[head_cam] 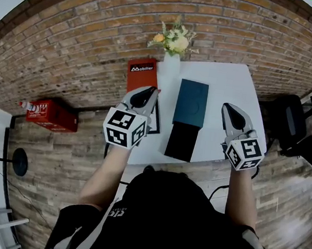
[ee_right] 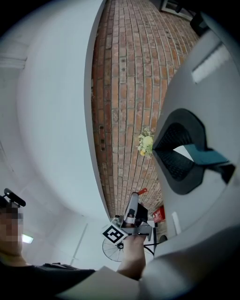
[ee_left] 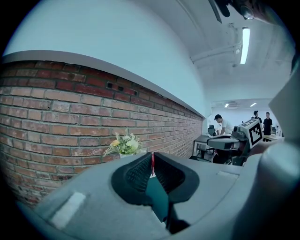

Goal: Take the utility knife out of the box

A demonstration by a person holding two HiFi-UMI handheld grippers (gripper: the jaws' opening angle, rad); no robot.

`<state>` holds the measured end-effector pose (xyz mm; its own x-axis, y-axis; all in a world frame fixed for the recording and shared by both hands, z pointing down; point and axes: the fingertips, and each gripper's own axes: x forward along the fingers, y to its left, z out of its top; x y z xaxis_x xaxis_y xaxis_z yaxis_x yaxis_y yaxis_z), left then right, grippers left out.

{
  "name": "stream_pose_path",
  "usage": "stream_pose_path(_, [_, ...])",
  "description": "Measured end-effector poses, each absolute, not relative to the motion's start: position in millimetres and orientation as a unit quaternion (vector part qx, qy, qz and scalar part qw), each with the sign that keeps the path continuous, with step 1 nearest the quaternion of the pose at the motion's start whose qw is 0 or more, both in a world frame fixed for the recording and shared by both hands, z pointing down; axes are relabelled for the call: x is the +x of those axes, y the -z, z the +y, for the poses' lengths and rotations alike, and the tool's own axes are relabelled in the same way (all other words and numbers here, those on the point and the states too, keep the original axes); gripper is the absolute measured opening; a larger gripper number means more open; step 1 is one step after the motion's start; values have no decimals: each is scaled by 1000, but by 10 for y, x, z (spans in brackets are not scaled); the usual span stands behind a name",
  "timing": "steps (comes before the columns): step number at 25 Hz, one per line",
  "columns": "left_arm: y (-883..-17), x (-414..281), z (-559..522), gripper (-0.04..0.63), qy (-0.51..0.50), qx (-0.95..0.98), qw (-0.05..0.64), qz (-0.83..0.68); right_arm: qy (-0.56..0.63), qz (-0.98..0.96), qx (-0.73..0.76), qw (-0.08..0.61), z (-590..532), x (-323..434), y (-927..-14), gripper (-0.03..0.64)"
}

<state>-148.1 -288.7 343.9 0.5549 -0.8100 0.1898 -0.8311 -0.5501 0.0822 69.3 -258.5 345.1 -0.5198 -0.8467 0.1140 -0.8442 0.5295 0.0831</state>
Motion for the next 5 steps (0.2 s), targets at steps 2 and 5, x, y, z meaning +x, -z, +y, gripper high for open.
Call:
stream_pose_path(2, [-3424,-1486,-2890,20,-64,878,80,-468,9,-872,485,68,-2591,695,-3431,-2])
stream_pose_path(5, [-3405,-1493,-2882,20,-64,878,78,-468,8,-872,485,65,-2589,700,-3409,-2])
